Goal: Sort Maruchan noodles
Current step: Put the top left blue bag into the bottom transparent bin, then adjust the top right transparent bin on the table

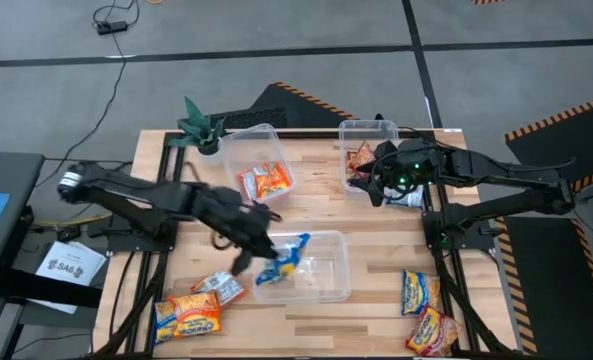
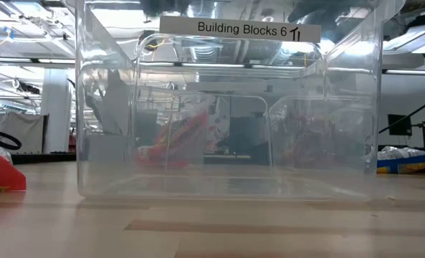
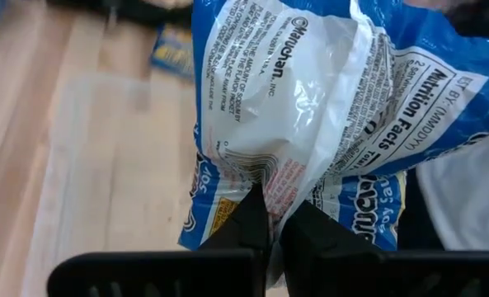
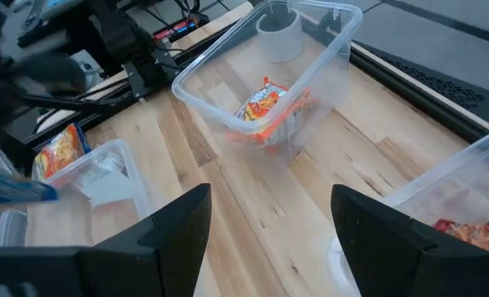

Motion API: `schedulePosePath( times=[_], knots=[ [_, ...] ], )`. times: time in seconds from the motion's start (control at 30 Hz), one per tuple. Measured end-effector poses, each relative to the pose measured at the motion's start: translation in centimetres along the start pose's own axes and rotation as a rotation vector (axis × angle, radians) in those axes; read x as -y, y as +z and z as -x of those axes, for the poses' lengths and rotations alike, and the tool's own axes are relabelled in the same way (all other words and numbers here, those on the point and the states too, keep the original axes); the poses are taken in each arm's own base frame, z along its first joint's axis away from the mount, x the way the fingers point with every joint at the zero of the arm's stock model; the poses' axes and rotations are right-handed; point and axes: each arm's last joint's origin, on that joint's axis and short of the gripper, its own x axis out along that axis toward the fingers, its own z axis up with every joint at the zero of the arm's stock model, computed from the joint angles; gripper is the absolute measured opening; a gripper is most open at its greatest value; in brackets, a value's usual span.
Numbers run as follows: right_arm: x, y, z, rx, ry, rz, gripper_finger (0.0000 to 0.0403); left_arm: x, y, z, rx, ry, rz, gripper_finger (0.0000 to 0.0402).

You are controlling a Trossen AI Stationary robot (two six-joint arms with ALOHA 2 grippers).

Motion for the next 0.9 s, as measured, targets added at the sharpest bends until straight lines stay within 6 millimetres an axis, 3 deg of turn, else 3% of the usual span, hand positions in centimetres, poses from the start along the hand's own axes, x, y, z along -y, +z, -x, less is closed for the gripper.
schedulePosePath(
  times=[0.1,0.23,0.5,0.67,0.8,0.9],
  knots=[
    [0.0,0.0,0.0,0.0,0.0,0.019,0.0273,-1.0,-1.0,-2.5,-0.07,0.041,0.036,0.0009],
    [0.0,0.0,0.0,-0.001,0.0,0.022,0.0273,-1.9,-1.8,-4.5,-0.11,0.095,0.083,0.0038],
    [-0.2,0.0,0.2,-0.024,0.055,0.018,0.0273,-2.4,-1.9,-4.8,-0.124,0.108,0.124,0.0149],
    [-0.9,1.4,1.5,-0.018,0.141,-0.019,0.0273,-2.6,0.7,-1.1,-0.074,0.047,0.15,0.0208],
    [-1.2,2.1,3.3,-0.098,0.127,-0.102,0.0273,-2.3,2.3,3.8,0.069,0.127,0.072,0.0225],
    [-1.3,1.1,4.3,-0.26,0.075,-0.195,0.0273,-1.7,3.0,7.8,0.218,0.264,-0.03,0.0225]
  ],
)
